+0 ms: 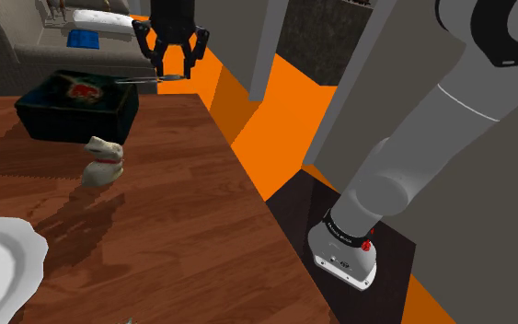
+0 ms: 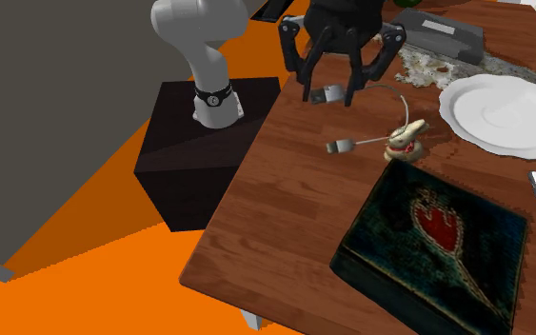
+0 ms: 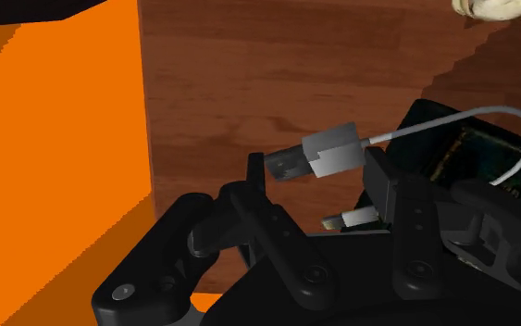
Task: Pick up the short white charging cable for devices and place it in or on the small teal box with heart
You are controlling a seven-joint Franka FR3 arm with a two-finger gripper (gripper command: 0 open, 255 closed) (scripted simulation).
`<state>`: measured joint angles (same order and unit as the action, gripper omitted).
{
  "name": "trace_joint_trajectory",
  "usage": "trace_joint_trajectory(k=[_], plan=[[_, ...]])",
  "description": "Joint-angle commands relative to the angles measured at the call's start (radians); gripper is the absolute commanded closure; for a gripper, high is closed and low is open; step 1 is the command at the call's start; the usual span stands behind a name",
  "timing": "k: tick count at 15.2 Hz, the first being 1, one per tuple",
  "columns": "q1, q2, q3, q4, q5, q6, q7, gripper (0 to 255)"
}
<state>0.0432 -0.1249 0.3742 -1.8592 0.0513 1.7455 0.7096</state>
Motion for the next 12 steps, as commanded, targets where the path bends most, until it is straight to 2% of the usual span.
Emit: trace_joint_trajectory(k=[1, 5, 8, 10, 11, 12], plan=[[0.003, 0.085, 0.015, 0.09, -0.031, -0.011, 0.026, 255], [0.032, 0.273, 0.036, 0.311, -0.106, -0.058, 0.082, 255], [0.074, 0.428, 0.042, 0.513, -0.167, -0.119, 0.117, 255], [0.115, 0.543, 0.038, 0.68, -0.21, -0.176, 0.133, 255], [0.152, 0.634, 0.033, 0.819, -0.241, -0.228, 0.139, 255], [0.149, 0.626, 0.031, 0.794, -0.237, -0.209, 0.139, 255]])
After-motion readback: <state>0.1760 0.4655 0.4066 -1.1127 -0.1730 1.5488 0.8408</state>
